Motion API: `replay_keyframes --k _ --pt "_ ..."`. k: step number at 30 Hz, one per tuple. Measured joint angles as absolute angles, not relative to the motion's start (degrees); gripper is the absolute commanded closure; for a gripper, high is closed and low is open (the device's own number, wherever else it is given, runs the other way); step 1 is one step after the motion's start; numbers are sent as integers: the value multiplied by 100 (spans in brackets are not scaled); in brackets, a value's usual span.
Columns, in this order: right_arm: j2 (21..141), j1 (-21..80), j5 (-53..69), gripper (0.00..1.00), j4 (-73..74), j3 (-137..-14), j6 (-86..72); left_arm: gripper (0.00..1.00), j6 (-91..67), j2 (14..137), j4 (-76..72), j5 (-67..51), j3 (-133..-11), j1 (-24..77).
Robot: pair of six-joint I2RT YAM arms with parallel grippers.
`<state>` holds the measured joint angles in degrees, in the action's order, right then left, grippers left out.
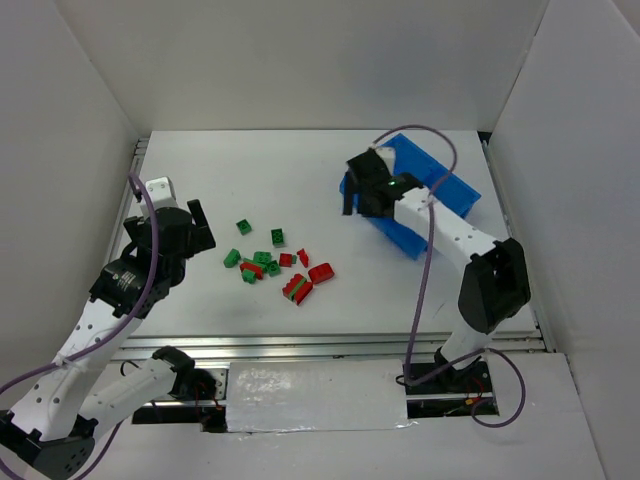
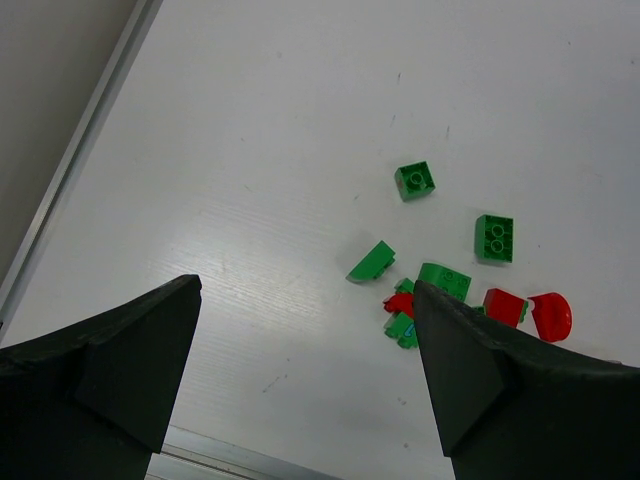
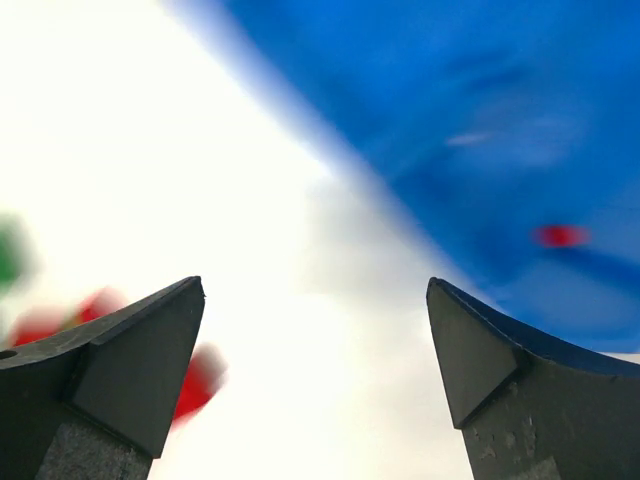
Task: Sort the legos into containers by color
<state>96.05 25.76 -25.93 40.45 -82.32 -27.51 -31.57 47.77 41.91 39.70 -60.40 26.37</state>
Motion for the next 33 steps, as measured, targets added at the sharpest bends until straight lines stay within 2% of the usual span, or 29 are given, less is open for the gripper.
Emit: replay_keyframes --k 5,9,19,25,33 --pt "9789 4119 -2056 0 3872 -8197 -2884 0 -3151 4781 4191 3916 -6040 2628" --pt "10160 4678 -2368 0 4143 -8187 -4101 0 -3146 4781 4189 3889 -6040 2628" --pt "10180 5074 -3177 4 4488 -7520 -7116 0 -3142 4788 4185 3795 -6038 2613" --pt "10180 5081 -3100 13 4353 -7153 -7996 0 -3138 4786 4180 3712 -6038 2611" --pt "10508 5135 -2729 17 4036 -7032 -8438 0 -3124 4742 4169 3656 -6038 2606"
